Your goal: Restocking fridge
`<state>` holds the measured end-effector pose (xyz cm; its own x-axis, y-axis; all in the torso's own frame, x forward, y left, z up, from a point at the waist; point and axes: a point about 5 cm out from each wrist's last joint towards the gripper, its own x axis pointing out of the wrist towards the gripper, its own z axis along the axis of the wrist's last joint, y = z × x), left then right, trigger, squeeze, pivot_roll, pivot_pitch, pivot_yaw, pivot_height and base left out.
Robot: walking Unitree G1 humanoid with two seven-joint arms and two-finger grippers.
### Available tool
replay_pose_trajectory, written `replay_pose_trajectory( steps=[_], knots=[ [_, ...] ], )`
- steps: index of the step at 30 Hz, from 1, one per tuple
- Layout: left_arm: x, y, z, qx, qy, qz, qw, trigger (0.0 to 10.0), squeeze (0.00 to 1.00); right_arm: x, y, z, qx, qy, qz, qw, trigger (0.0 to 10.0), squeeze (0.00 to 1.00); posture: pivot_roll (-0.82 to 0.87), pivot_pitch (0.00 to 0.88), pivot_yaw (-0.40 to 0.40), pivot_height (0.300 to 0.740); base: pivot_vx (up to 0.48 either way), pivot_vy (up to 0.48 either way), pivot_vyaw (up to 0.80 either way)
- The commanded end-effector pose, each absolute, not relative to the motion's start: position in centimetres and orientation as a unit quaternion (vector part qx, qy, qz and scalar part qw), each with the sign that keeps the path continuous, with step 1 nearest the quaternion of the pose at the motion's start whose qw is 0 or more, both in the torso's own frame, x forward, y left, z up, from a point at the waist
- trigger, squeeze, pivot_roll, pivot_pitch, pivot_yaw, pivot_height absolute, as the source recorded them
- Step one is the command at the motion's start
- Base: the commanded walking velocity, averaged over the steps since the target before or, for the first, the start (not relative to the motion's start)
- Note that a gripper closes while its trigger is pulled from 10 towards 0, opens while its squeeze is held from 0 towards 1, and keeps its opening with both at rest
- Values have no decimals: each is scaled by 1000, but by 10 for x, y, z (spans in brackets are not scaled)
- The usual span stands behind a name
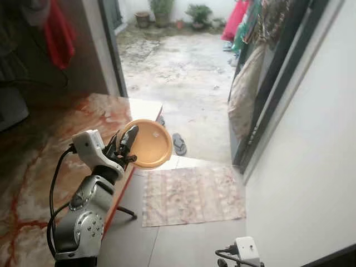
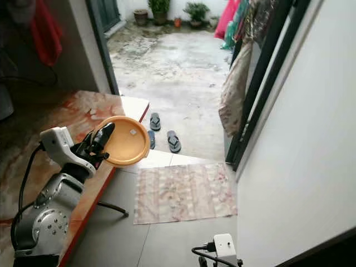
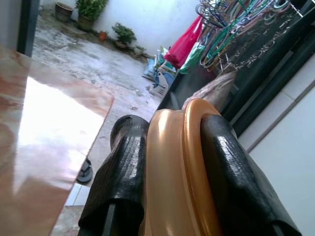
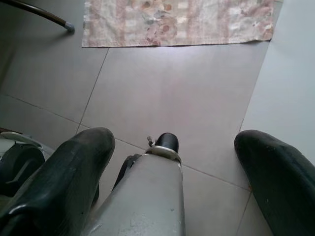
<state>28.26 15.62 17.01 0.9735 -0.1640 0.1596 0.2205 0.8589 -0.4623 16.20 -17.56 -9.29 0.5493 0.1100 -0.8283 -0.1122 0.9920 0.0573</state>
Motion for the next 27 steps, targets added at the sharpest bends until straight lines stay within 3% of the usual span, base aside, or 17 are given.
replay_pose_trajectory(
  steps=[1, 27],
  knots=[
    [283, 154, 173, -241, -62, -106, 963, 10000, 0, 163, -176, -93, -6, 471, 67, 879, 10000, 0, 66, 43, 52, 740, 0, 0, -788],
    [287, 154, 170, -245, -62, -97, 963, 10000, 0, 163, -176, -93, -14, 478, 86, 874, 10000, 0, 57, 47, 38, 740, 0, 0, -780]
  ],
)
